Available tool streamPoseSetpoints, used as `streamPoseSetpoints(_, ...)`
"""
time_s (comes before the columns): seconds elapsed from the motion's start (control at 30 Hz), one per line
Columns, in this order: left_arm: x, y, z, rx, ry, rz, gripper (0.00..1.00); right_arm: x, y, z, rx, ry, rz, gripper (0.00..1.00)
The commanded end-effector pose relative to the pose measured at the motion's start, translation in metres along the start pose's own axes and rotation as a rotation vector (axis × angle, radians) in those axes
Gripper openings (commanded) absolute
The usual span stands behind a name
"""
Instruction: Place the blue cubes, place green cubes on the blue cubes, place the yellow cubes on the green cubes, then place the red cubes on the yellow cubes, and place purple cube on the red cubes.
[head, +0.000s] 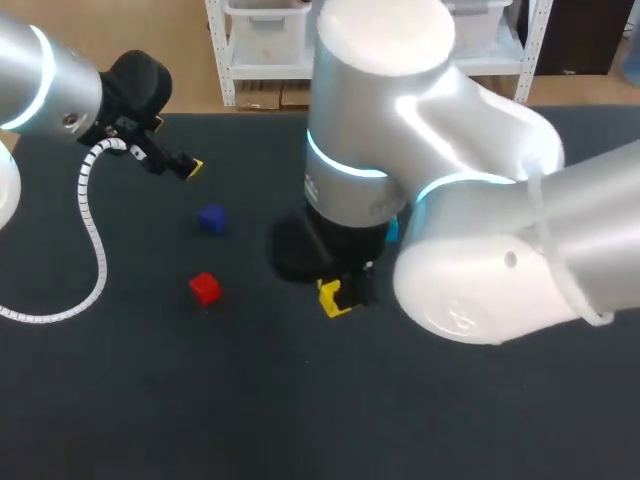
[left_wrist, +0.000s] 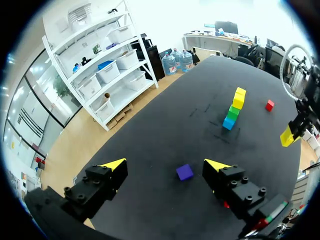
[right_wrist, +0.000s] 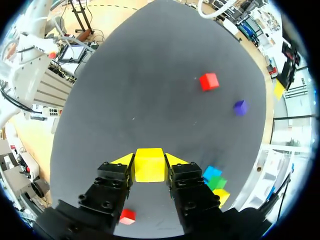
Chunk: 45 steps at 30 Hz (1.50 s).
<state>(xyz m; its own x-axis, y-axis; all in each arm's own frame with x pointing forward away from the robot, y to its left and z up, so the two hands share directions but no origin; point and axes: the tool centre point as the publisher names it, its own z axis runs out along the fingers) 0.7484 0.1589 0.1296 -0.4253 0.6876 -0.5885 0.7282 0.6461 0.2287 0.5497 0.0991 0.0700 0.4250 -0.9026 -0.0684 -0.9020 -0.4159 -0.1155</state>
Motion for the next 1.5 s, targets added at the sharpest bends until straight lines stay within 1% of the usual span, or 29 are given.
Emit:
streamPoseSetpoints(0.03, 0.002, 0.002, 0.0, 0.008, -0.007, 0.004, 1.0, -0.011, -0.011, -0.002, -0.017, -0.005, -0.014, 0.0)
streamPoseSetpoints(0.17, 0.002, 0.002, 0.0, 0.008, -0.007, 0.004, 1.0, -0.022, -0.018, 0.001, -0.026, -0.014, -0.039, 0.0)
streamPoseSetpoints(0.37, 0.002, 0.002, 0.0, 0.008, -0.007, 0.004, 1.0, -0.032, -0.026, 0.016, -0.06, -0.003, -0.062, 0.0)
streamPoseSetpoints(0.53, 0.002, 0.002, 0.0, 0.008, -0.007, 0.004, 1.0, -0.034, -0.032, 0.023, -0.068, 0.001, -0.06, 0.0)
streamPoseSetpoints(0.7, 0.002, 0.002, 0.0, 0.008, -0.007, 0.004, 1.0, -0.034, -0.032, 0.042, -0.119, 0.031, -0.066, 0.01)
streamPoseSetpoints(0.77, 0.002, 0.002, 0.0, 0.008, -0.007, 0.004, 1.0, -0.034, -0.032, 0.047, -0.132, 0.028, -0.064, 0.02)
streamPoseSetpoints(0.93, 0.002, 0.002, 0.0, 0.008, -0.007, 0.004, 1.0, -0.033, -0.034, 0.055, -0.145, 0.031, -0.056, 0.02)
streamPoseSetpoints(1.07, 0.002, 0.002, 0.0, 0.008, -0.007, 0.004, 1.0, -0.03, -0.036, 0.057, -0.152, 0.029, -0.048, 0.04)
streamPoseSetpoints(1.1, 0.002, 0.002, 0.0, 0.008, -0.007, 0.004, 1.0, -0.03, -0.036, 0.057, -0.152, 0.027, -0.045, 0.08)
streamPoseSetpoints(1.13, 0.002, 0.002, 0.0, 0.008, -0.007, 0.004, 1.0, -0.03, -0.037, 0.057, -0.151, 0.024, -0.041, 0.25)
streamPoseSetpoints(1.17, 0.002, 0.002, 0.0, 0.008, -0.007, 0.004, 1.0, -0.03, -0.037, 0.057, -0.152, 0.02, -0.038, 0.35)
streamPoseSetpoints(1.2, 0.002, 0.002, 0.0, 0.008, -0.007, 0.004, 1.0, -0.03, -0.037, 0.057, -0.153, 0.019, -0.038, 0.35)
streamPoseSetpoints(1.23, 0.002, 0.002, 0.0, 0.008, -0.007, 0.004, 1.0, -0.029, -0.038, 0.057, -0.154, 0.016, -0.038, 0.3)
streamPoseSetpoints(1.27, 0.002, 0.002, 0.0, 0.008, -0.007, 0.004, 1.0, -0.03, -0.038, 0.057, -0.155, 0.013, -0.037, 0.31)
streamPoseSetpoints(1.33, 0.002, 0.002, 0.0, 0.008, -0.007, 0.004, 1.0, -0.03, -0.04, 0.058, -0.154, 0.008, -0.033, 0.33)
streamPoseSetpoints(1.4, 0.002, 0.002, 0.0, 0.008, -0.007, 0.004, 1.0, -0.031, -0.041, 0.059, -0.153, 0.004, -0.03, 0.39)
streamPoseSetpoints(1.5, 0.002, 0.002, 0.0, 0.008, -0.007, 0.004, 1.0, -0.032, -0.042, 0.06, -0.153, 0.005, -0.029, 0.44)
